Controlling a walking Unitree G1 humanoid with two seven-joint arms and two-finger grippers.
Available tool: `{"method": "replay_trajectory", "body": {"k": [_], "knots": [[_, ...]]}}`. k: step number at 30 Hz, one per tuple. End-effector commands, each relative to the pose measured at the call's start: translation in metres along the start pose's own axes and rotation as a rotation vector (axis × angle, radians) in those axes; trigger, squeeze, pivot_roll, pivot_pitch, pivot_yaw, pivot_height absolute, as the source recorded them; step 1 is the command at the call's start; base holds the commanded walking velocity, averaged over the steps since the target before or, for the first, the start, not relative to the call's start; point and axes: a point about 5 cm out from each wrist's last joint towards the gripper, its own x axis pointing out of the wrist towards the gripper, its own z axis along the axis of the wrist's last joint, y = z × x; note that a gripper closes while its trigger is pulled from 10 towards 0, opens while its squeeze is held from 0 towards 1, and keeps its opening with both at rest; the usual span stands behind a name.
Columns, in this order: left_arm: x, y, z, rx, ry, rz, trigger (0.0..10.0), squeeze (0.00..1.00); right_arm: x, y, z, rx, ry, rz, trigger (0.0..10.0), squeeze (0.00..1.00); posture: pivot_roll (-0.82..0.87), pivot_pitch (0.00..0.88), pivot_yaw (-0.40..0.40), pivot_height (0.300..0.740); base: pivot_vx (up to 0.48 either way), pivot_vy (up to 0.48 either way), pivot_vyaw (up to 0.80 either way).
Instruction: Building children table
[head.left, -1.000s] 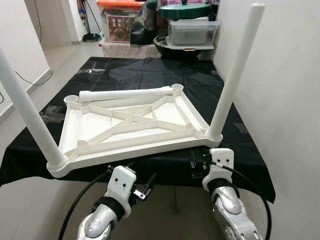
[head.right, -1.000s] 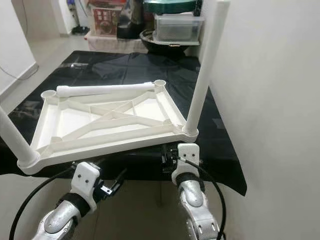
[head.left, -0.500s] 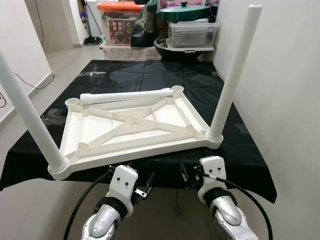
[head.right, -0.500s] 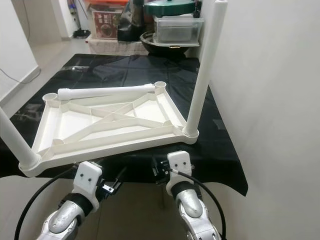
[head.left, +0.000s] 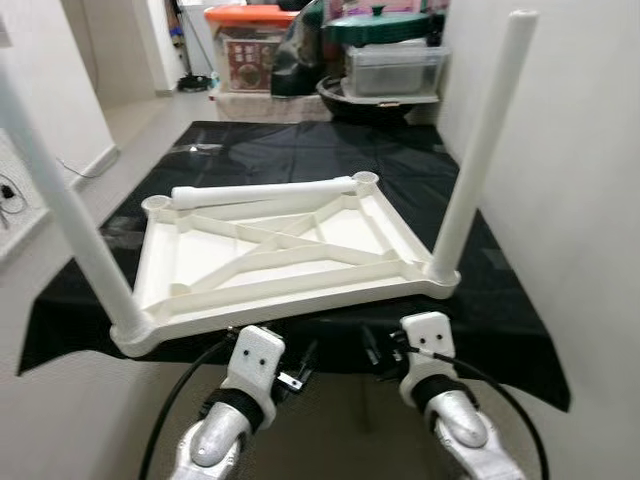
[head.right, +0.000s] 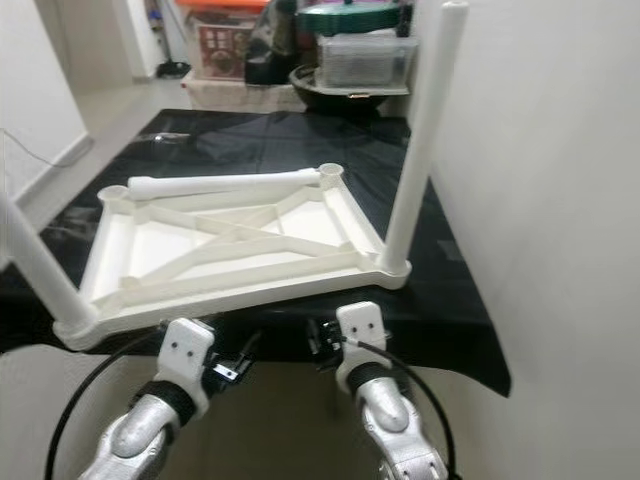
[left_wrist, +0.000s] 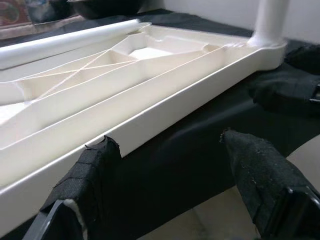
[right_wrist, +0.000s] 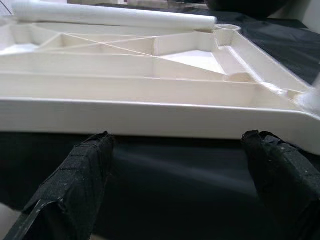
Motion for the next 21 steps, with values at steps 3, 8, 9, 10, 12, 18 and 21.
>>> {"method": "replay_trajectory", "body": {"k": [3, 8, 9, 10, 12, 18, 21], "knots": [[-0.0012, 0.0039, -0.0065, 0.020, 0.030, 0.006, 10.0, 0.00, -0.0002, 0.0051, -0.0013, 0.003, 0.019, 0.014, 10.0, 0.00, 0.05, 0.000, -0.017, 0.740, -0.250, 0.412, 0.00], [-0.0007, 0.0041, -0.0067, 0.020, 0.034, 0.004, 10.0, 0.00, 0.0002, 0.0050, -0.0012, 0.005, 0.022, 0.012, 10.0, 0.00, 0.05, 0.000, -0.016, 0.740, -0.244, 0.417, 0.00], [-0.0005, 0.0041, -0.0068, 0.021, 0.035, 0.002, 10.0, 0.00, 0.0003, 0.0050, -0.0009, 0.007, 0.022, 0.011, 10.0, 0.00, 0.05, 0.000, -0.010, 0.740, -0.247, 0.416, 0.00], [-0.0005, 0.0041, -0.0068, 0.021, 0.035, 0.002, 10.0, 0.00, 0.0003, 0.0050, -0.0009, 0.007, 0.022, 0.011, 10.0, 0.00, 0.05, 0.000, -0.010, 0.740, -0.247, 0.416, 0.00], [0.0002, 0.0042, -0.0066, 0.021, 0.037, 0.000, 10.0, 0.00, 0.0006, 0.0046, -0.0003, 0.008, 0.024, 0.008, 10.0, 0.00, 0.05, 0.000, -0.009, 0.740, -0.246, 0.416, 0.00], [0.0007, 0.0033, -0.0062, 0.023, 0.037, -0.005, 10.0, 0.00, 0.0007, 0.0040, 0.0003, 0.009, 0.024, 0.005, 10.0, 0.00, 0.05, 0.000, -0.010, 0.740, -0.164, 0.420, 0.00], [0.0009, 0.0024, -0.0052, 0.019, 0.031, -0.005, 10.0, 0.00, 0.0004, 0.0043, 0.0011, 0.008, 0.023, 0.016, 10.0, 0.00, 0.05, 0.000, -0.013, 0.740, 0.000, 0.415, 0.00]]}}
